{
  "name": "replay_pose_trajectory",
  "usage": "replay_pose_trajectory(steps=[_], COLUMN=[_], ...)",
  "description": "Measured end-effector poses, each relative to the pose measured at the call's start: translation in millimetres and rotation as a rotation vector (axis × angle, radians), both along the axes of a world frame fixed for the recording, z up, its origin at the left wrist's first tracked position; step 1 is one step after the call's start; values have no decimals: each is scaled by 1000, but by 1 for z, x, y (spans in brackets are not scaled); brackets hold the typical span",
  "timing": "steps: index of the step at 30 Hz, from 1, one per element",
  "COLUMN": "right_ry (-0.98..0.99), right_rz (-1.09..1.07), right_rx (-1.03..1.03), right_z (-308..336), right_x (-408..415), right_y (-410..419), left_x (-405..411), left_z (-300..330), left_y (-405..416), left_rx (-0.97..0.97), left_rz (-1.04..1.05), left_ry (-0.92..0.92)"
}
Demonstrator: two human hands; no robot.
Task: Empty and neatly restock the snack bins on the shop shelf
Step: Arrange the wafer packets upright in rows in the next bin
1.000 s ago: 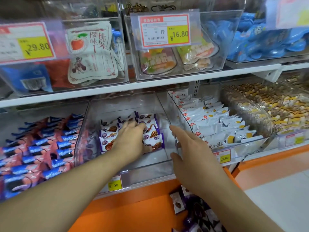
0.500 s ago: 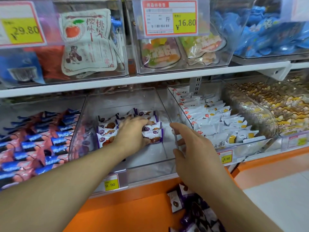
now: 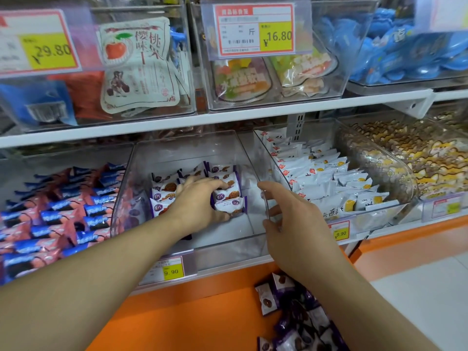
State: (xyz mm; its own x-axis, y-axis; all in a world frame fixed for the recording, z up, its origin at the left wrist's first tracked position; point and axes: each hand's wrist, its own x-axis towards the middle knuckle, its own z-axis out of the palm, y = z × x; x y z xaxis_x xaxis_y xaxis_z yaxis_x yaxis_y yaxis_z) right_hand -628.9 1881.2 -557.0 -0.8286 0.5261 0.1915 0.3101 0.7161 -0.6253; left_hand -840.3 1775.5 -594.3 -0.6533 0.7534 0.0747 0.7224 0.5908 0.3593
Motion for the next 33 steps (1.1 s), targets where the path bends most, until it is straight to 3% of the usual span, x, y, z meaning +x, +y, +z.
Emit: replay_pose_trajectory(steps=[10,19,24,28,31,33], right_ry=[-26,-21,-2,20,17,-71], right_rz=[-6,-12,-7,32,130,225], right_rx=[-43,-50,-72,-80,-109,-164], right_z=[5,7,7,14,28,34], right_x=[8,6,4,11,29,44], right_y=[-4,-6,-3,3,14,21], left_x=[4,0,4,40,88,120], left_z=[11,-4,3,26,49,-3], left_y=[-18,-6,-14,-28,-69,-73], left_rx=[-15,121,152,325,505,452], left_rz=[-12,61,24,-17,-170,-226], left_ry=[112,132,85,15,-20,-139])
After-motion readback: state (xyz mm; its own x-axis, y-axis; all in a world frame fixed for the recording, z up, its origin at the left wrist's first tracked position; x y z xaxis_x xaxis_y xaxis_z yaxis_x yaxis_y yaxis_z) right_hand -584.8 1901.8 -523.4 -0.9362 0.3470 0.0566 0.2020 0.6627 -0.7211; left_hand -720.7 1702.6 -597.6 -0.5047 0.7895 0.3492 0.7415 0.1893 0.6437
